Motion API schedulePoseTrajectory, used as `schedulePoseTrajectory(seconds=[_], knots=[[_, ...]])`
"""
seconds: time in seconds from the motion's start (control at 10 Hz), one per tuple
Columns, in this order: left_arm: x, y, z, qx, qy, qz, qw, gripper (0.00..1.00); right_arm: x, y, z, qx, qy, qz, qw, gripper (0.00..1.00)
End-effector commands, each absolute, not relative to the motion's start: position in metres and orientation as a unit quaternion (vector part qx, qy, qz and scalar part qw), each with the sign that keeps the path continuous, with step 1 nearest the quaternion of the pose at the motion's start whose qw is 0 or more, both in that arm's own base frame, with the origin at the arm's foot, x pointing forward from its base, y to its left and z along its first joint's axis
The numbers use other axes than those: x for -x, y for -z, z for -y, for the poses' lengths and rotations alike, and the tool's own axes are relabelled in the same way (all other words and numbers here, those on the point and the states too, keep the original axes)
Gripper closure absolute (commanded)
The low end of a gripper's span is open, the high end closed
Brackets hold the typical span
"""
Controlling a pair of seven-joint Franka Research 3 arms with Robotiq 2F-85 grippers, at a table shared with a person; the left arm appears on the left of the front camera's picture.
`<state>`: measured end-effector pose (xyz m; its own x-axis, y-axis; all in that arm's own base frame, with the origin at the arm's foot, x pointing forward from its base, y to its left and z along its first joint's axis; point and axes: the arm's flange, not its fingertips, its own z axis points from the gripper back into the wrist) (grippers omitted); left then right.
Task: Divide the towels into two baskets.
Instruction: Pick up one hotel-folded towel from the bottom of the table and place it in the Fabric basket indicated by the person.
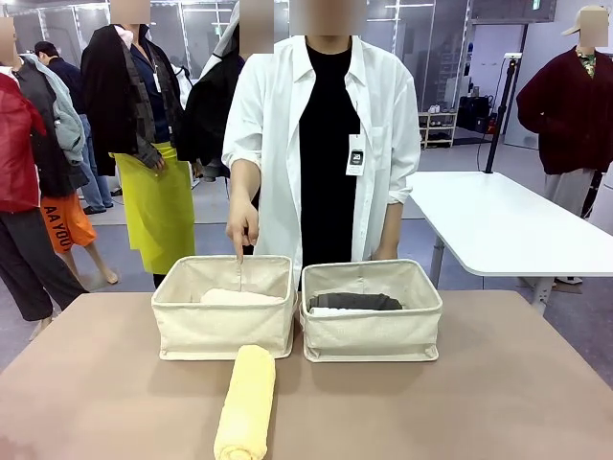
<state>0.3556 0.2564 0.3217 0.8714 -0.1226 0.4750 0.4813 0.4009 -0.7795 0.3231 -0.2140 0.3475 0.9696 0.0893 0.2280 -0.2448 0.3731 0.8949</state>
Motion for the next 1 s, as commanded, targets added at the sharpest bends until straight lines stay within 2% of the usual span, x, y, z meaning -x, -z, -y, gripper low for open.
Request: schedulePoseTrajectory(seconds=[0.0, 0.2, 0.6, 0.9], knots=[[-0.351, -0.325, -0.257, 0.516, 0.186, 0.172, 0.818, 0.0, -0.318, -0.351, 0.215, -0.546, -0.107, 0.067, 0.828, 0.0], [-0.356, -0.322, -0.256, 0.515, 0.184, 0.174, 0.819, 0.0, -0.318, -0.351, 0.215, -0.546, -0.107, 0.067, 0.828, 0.0], [-0.35, -0.378, -0.155, 0.46, 0.217, 0.13, 0.851, 0.0, -0.318, -0.351, 0.215, -0.546, -0.107, 0.067, 0.828, 0.0], [-0.33, -0.395, -0.071, 0.413, 0.198, 0.129, 0.879, 0.0, -0.318, -0.351, 0.215, -0.546, -0.107, 0.067, 0.828, 0.0]])
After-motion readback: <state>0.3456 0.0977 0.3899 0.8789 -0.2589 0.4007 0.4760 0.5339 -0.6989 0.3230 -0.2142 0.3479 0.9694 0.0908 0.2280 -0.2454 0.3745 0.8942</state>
